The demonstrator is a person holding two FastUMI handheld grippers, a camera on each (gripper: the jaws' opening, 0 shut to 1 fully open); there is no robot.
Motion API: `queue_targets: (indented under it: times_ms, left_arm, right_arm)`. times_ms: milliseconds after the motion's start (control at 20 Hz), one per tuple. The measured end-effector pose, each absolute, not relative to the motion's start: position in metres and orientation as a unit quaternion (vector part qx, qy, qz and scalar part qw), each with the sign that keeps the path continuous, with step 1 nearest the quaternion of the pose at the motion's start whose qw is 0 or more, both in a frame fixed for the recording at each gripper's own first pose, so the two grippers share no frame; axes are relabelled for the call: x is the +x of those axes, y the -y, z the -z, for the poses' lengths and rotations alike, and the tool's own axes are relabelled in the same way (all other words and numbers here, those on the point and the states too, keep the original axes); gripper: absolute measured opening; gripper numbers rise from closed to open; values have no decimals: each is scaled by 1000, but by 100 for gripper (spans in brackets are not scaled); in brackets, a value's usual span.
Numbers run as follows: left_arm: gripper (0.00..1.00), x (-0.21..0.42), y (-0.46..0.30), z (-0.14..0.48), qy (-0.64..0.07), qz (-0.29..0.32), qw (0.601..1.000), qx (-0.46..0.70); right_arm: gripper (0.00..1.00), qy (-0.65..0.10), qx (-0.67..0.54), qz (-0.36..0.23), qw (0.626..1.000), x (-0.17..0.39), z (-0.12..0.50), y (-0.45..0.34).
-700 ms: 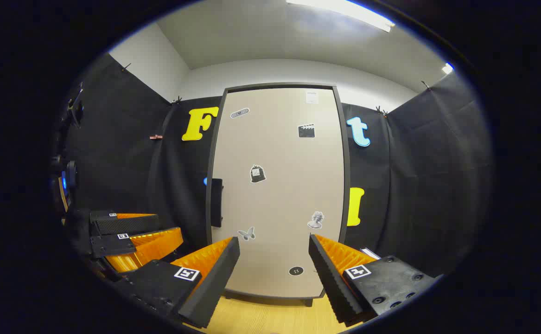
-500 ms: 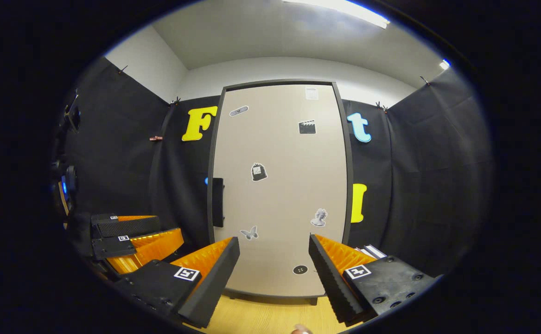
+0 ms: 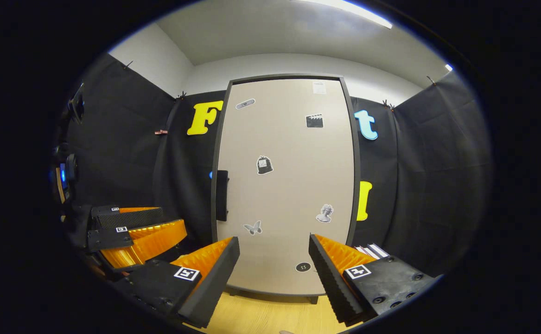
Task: Open the cabinet door with the right hand, grasp the bottle in the cabinet with the left hand and place it on the coaster, then close the cabinet door with the right hand.
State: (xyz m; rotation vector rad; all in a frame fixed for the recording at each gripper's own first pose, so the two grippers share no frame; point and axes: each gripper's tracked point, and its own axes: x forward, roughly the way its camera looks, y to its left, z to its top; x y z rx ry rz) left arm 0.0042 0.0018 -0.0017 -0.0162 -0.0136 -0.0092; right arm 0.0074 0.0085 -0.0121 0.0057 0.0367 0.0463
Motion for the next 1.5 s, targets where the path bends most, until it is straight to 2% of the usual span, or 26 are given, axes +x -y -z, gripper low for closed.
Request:
queue_targets:
  times_ms: [200, 500, 1000, 1200, 1500]
  left_arm:
    - [89, 4, -5, 5, 3, 0, 1000, -11]
    - [88, -1, -22, 8, -1, -18, 1000, -13]
    - [89, -28, -96, 24, -16, -79, 997, -10]
    - [89, -35, -126, 28, -23, -94, 995, -5]
    - [88, -37, -166, 37, -30, -96, 995, 7]
  right_arm:
    - [98, -3, 3, -18, 1000, 10, 4, -4]
    - [97, 13, 16, -53, 998, 19, -8, -31]
    - [97, 10, 23, -103, 994, 79, -5, -104]
    - [98, 17, 9, -99, 995, 113, -1, -130]
    - [98, 12, -10, -53, 998, 166, 16, -147]
